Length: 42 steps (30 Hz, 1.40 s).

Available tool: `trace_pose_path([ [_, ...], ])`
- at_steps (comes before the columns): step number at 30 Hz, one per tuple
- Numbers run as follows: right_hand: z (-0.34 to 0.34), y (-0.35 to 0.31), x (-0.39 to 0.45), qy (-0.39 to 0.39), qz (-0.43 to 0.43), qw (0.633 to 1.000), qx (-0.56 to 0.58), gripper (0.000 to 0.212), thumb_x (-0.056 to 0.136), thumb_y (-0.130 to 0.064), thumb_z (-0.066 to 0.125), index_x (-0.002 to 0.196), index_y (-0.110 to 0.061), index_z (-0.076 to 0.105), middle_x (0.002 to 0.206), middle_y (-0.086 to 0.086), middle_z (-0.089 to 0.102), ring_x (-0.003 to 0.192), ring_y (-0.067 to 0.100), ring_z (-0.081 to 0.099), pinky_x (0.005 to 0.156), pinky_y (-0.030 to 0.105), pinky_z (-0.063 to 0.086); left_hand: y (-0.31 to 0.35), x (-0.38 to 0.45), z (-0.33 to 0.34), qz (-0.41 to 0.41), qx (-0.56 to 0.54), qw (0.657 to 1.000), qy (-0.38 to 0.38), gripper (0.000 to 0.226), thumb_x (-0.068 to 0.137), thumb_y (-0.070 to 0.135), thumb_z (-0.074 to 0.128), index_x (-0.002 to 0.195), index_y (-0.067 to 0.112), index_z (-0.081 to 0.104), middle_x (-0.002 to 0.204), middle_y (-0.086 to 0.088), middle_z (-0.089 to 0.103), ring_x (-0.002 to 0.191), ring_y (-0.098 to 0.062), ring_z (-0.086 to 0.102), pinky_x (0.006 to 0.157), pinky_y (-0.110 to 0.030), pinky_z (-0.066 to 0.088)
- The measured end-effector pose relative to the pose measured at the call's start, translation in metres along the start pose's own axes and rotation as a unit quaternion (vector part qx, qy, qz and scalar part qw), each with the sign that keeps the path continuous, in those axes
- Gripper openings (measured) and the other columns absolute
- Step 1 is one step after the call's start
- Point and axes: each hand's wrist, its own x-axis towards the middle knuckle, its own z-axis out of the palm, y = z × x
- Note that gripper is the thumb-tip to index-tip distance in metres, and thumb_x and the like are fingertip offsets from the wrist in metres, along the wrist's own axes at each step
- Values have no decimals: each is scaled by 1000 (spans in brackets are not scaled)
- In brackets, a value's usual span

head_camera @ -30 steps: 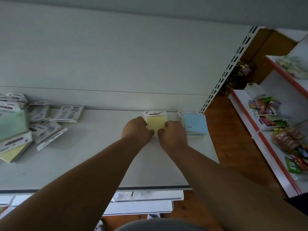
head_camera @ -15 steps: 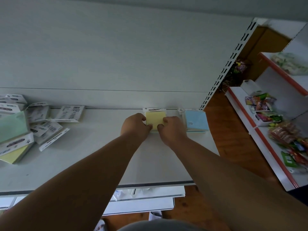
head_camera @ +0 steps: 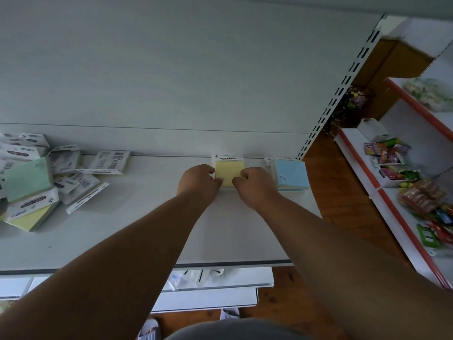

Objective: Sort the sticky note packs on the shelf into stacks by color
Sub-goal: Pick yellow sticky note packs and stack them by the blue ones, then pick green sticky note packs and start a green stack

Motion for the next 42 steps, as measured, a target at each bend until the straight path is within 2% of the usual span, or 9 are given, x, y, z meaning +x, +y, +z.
trace_pose_path([
  [2,0,-3,-1,4,-3,1000,-20,39,87,-27,56,118,-4,64,119,14,61,108,29,58,87,32,45,-4,-4,-4,2,-13,1000,3,44,89,36,64,130,19,57,115,1,67,106,-19,61,81,-23,42],
  [4,3,-11,-7,44,-25,998,-45,47,87,-29,57,130,-9,56,134,12,52,123,27,50,97,31,41,-10,-9,-14,12,-20,1000,12,40,90,33,63,127,19,58,110,2,67,102,-19,61,79,-24,44],
  [9,39,-71,-31,93,-122,987,-43,39,88,-25,58,123,-8,60,125,11,56,118,25,51,95,31,42,-57,-23,-67,36,-1,999,33,31,88,28,59,118,24,62,105,6,67,91,-17,62,74,-26,50],
  [16,143,-186,-75,66,-183,981,-4,33,89,-25,60,120,-13,60,122,5,59,116,21,52,94,28,41,-167,-52,-181,79,21,995,58,27,85,21,58,110,26,66,98,8,68,89,-16,64,76,-25,48],
  [24,223,-263,-94,-5,-224,974,-43,36,85,-27,66,118,-14,63,117,6,61,112,23,53,92,33,44,-268,-70,-256,45,35,996,62,28,83,16,59,109,23,68,103,6,68,90,-14,62,75,-23,41],
  [32,267,-299,-69,4,-101,993,-62,47,78,-47,64,112,-16,58,106,7,65,100,30,59,81,39,51,-296,-59,-262,21,1,999,30,47,83,19,62,130,16,56,116,-3,63,93,-16,59,84,-25,44],
  [37,259,-309,-61,-1,-49,996,69,13,82,-27,64,93,-20,66,89,-1,67,84,23,64,66,27,45,-296,-54,-266,-31,-90,995,19,45,88,22,59,132,22,52,121,0,63,101,-18,62,88,-34,51],
  [40,233,-298,-72,-27,-11,966,258,8,77,-24,63,84,-25,65,90,3,71,83,29,68,74,44,57,-288,-52,-265,-56,-174,980,74,48,88,26,61,133,22,45,121,4,59,95,-16,63,84,-36,53],
  [42,215,-284,-83,-66,13,931,359,6,78,-15,63,79,-21,64,86,8,71,79,31,67,70,46,52,-278,-49,-262,-74,-245,964,70,52,87,31,64,134,25,42,116,7,61,93,-17,66,84,-42,55],
])
